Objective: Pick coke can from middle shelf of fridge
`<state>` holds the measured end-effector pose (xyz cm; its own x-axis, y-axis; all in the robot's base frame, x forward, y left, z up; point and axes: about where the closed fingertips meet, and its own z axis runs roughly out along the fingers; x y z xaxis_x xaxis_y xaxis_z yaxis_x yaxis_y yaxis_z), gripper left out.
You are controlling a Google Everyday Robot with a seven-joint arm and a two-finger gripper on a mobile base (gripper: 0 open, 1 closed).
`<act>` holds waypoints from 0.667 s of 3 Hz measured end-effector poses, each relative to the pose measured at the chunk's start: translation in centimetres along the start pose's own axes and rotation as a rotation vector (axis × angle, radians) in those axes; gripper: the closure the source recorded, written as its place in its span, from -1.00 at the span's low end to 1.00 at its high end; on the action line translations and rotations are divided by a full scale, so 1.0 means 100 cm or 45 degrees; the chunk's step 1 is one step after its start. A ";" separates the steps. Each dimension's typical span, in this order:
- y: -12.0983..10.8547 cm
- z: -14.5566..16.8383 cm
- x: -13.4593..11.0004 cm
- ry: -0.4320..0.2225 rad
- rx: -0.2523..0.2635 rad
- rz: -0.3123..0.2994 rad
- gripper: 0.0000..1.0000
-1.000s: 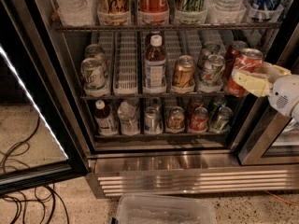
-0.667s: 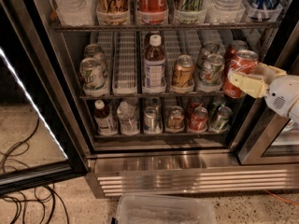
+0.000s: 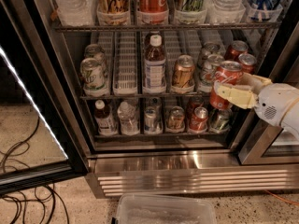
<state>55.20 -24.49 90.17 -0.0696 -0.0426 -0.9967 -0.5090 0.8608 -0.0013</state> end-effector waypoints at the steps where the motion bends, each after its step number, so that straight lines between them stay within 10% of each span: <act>1: 0.048 -0.001 0.007 0.020 -0.164 0.059 1.00; 2: 0.085 -0.004 0.009 0.024 -0.289 0.117 1.00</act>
Offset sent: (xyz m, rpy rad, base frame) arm -0.0741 0.1017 -0.0102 0.1407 0.1074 0.3238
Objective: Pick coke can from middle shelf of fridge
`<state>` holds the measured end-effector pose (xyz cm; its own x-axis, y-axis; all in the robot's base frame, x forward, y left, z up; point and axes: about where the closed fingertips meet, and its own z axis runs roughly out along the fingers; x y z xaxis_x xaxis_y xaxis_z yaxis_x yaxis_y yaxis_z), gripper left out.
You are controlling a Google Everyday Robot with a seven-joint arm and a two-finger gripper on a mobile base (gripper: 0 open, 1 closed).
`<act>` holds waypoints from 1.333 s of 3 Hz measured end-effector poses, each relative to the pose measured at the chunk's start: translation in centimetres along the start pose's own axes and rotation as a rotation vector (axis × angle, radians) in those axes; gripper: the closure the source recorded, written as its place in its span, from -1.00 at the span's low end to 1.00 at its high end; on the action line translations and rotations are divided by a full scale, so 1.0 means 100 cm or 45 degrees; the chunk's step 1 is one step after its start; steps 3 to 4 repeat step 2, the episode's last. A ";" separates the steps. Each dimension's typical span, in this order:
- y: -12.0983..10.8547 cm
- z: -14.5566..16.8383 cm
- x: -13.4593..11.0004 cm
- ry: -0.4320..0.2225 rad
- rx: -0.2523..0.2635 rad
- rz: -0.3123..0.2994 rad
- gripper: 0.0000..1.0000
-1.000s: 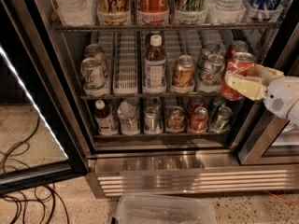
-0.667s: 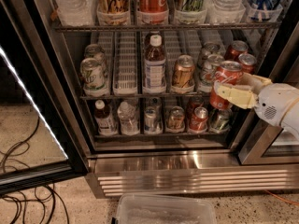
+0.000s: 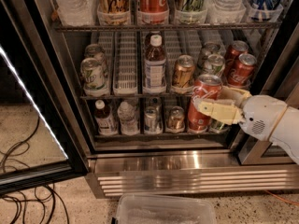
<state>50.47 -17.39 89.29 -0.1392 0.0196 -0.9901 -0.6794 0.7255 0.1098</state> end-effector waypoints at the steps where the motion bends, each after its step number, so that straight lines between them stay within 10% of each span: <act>1: 0.029 0.002 0.006 0.015 -0.102 0.054 1.00; 4: 0.030 0.002 0.006 0.016 -0.109 0.054 1.00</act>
Offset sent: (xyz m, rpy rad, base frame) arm -0.0159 0.0188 -0.0024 0.0288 0.0308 0.0652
